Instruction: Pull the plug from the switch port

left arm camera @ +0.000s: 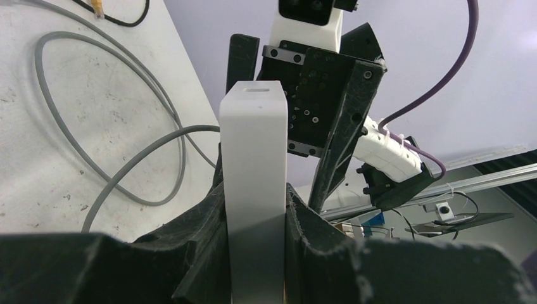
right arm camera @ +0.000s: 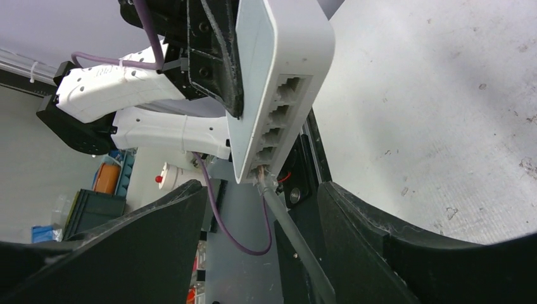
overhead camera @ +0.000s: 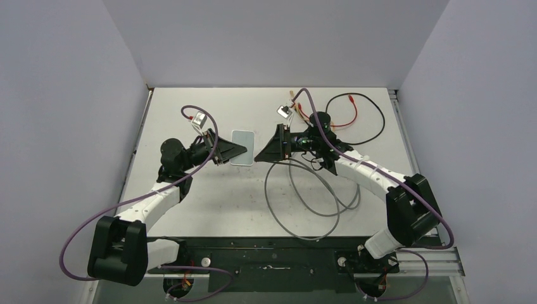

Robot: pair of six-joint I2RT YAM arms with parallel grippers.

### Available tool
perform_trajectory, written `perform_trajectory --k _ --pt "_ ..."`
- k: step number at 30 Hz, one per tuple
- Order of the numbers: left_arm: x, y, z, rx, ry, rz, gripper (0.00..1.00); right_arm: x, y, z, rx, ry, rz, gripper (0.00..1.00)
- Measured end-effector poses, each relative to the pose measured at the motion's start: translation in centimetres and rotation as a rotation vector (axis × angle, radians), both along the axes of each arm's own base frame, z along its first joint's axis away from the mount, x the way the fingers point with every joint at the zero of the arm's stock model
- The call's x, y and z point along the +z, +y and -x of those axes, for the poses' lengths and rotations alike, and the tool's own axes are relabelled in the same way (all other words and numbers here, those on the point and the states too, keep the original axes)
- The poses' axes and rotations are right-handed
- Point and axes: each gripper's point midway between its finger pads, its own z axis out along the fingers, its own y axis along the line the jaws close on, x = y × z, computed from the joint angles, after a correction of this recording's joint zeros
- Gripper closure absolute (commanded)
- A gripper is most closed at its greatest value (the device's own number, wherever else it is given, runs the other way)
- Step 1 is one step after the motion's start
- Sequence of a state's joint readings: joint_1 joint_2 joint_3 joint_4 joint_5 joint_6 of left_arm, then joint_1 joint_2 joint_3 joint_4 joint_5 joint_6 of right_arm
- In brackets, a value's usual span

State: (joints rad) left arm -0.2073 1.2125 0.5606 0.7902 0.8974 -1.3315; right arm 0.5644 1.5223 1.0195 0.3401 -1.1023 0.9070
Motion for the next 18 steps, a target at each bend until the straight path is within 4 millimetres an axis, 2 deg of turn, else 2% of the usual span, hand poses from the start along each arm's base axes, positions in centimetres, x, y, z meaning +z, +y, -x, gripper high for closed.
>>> perform_trajectory --k 6,12,18 --pt "0.02 0.0 0.0 0.0 -0.001 0.0 1.0 -0.84 0.25 -0.21 0.005 0.03 0.007 0.48" --pt "0.02 0.0 0.01 0.0 0.0 0.001 1.0 -0.45 0.45 -0.13 0.008 0.032 -0.009 0.61" --pt "0.17 0.0 0.04 -0.001 -0.006 0.004 1.0 -0.16 0.53 -0.15 0.008 0.023 -0.019 0.66"
